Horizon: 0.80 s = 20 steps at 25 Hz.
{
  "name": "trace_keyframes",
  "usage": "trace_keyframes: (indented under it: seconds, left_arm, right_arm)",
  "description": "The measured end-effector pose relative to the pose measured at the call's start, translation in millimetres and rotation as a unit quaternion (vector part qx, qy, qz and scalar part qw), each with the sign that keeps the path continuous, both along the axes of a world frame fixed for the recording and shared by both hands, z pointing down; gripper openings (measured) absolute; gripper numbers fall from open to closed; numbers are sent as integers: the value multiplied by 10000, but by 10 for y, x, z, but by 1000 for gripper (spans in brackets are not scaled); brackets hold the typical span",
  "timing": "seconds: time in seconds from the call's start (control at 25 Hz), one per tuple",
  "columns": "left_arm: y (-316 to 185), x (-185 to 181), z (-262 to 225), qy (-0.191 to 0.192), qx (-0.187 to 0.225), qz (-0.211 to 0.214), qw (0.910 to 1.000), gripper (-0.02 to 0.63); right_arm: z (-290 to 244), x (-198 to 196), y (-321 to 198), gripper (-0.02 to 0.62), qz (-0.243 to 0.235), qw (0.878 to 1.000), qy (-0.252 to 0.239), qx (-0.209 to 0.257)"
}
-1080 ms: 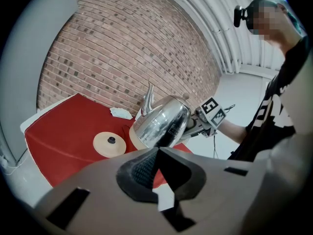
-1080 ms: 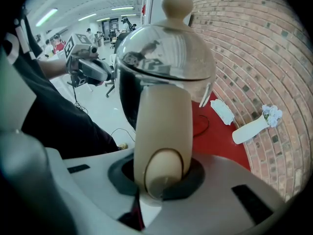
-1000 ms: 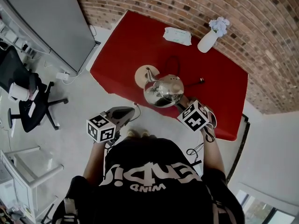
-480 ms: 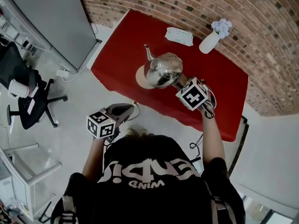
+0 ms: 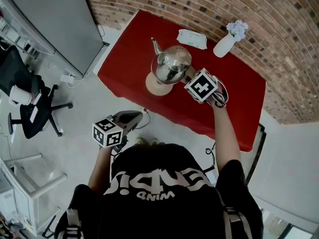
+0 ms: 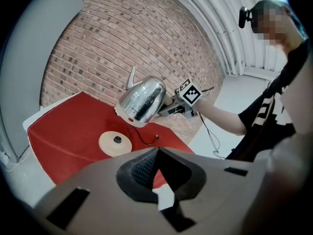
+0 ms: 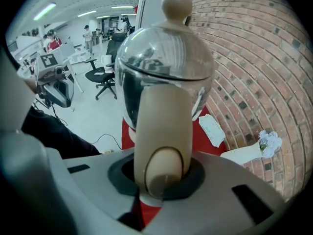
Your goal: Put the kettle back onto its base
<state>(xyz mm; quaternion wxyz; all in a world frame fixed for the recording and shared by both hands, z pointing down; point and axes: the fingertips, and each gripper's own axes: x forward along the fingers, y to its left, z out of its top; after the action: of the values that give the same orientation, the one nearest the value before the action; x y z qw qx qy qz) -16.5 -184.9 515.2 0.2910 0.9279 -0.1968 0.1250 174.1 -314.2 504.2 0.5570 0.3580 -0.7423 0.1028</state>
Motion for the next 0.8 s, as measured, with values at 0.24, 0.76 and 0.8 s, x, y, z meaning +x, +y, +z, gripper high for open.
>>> trace_keyframes:
  seconds: [0.24,0.76,0.8]
  left_arm:
    - [-28,-50,-8,0,10,-32,10000,9]
    - [-70,-201,35,-43,-12,-222,9997,8]
    - [-73,-220,38,-42,-17,-241,9997,9]
  right_arm:
    - [198,-23,-57,66,56,9997,71,-207]
    - [843,-65,-84,66,299,9978,12,-589]
    - [881,-79,-91,66,313,9978,11,-585]
